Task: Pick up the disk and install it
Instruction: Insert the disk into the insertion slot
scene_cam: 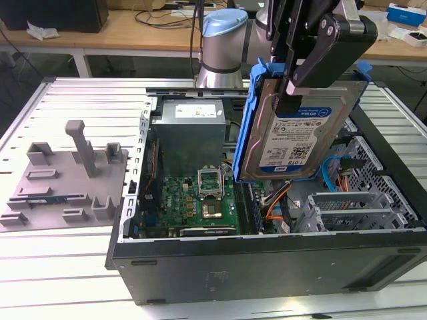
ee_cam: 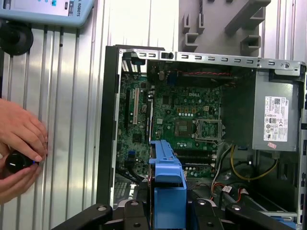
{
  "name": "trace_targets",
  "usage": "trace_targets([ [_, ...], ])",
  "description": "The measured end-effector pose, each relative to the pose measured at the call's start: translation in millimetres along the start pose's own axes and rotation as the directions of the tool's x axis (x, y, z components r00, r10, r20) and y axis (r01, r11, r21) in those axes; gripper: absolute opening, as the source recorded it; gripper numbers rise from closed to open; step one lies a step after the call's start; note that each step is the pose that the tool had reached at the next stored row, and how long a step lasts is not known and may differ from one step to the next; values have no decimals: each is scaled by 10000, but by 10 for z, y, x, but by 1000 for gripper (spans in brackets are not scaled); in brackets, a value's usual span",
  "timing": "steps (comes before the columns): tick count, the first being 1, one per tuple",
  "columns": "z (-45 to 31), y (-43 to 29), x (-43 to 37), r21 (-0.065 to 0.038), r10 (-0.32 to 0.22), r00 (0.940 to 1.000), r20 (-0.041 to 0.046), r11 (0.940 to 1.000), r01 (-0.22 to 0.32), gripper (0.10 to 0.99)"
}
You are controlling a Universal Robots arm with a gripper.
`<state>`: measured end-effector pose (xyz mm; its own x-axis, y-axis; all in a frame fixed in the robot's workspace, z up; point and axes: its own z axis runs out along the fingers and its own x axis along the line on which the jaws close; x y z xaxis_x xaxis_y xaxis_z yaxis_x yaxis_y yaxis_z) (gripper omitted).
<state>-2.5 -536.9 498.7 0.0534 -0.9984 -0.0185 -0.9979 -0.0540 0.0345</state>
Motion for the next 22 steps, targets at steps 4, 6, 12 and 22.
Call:
trace_targets([
  [4, 2, -1, 0, 0, 0, 10000, 2, 10000, 0, 369],
  [6, 2, -2, 0, 117, -6, 10000, 78, 9999, 5, 369],
  [12, 58, -4, 2, 158, 629, 9979, 131, 9979, -631, 369],
  [22, 72, -5, 2, 162, 946, 9954, 142, 9954, -948, 369],
])
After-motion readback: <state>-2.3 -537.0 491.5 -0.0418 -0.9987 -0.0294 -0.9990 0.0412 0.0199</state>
